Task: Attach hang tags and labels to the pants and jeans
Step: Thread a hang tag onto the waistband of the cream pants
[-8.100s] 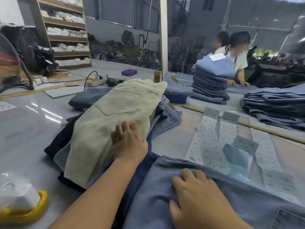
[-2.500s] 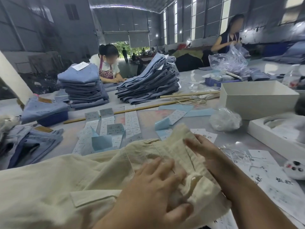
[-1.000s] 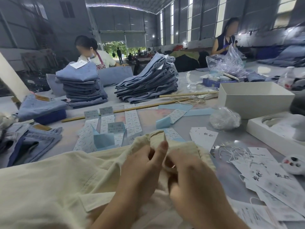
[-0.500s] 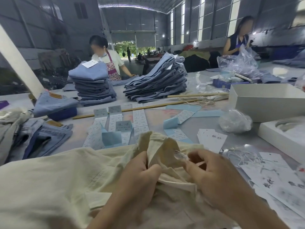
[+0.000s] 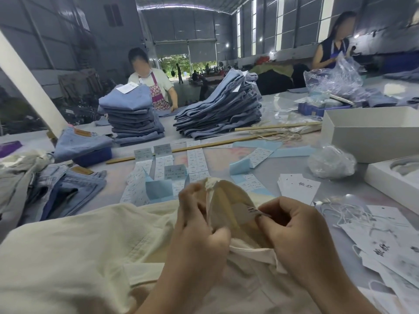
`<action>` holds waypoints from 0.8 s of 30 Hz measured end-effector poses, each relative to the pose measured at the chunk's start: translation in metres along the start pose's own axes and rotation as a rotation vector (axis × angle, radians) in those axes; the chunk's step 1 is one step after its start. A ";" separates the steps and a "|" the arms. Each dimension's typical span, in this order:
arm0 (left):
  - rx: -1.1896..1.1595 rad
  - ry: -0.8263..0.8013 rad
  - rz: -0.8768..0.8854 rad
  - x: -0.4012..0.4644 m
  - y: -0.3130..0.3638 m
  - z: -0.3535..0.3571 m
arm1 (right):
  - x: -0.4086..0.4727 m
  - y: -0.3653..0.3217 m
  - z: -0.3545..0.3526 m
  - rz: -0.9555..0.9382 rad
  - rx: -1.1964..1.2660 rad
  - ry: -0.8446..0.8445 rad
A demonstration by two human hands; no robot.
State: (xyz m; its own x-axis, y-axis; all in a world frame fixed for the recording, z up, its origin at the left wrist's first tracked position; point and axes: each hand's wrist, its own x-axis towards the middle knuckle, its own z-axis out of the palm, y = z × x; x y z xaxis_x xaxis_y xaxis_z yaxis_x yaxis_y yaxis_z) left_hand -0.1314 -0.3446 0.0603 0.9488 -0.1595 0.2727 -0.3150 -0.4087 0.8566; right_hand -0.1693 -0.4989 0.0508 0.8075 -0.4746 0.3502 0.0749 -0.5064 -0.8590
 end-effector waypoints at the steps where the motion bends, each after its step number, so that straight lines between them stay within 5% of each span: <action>1: 0.093 0.018 0.075 0.000 0.002 0.002 | -0.002 0.001 0.001 -0.018 0.012 0.021; 6: 0.452 0.121 0.381 0.006 0.004 0.012 | -0.008 0.005 0.001 -0.050 0.120 0.016; 14: 0.241 -0.135 -0.046 0.023 0.009 0.021 | -0.008 0.010 0.002 -0.029 0.233 -0.139; 24: -0.133 -0.159 -0.177 0.024 0.000 0.018 | 0.005 0.006 0.000 0.221 0.617 -0.292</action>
State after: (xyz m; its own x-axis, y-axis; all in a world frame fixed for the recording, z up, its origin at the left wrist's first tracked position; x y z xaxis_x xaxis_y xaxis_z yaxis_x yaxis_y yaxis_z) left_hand -0.1089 -0.3648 0.0592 0.9695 -0.2396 0.0508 -0.1289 -0.3227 0.9377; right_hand -0.1644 -0.5041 0.0475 0.9590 -0.2637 0.1038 0.1391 0.1192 -0.9831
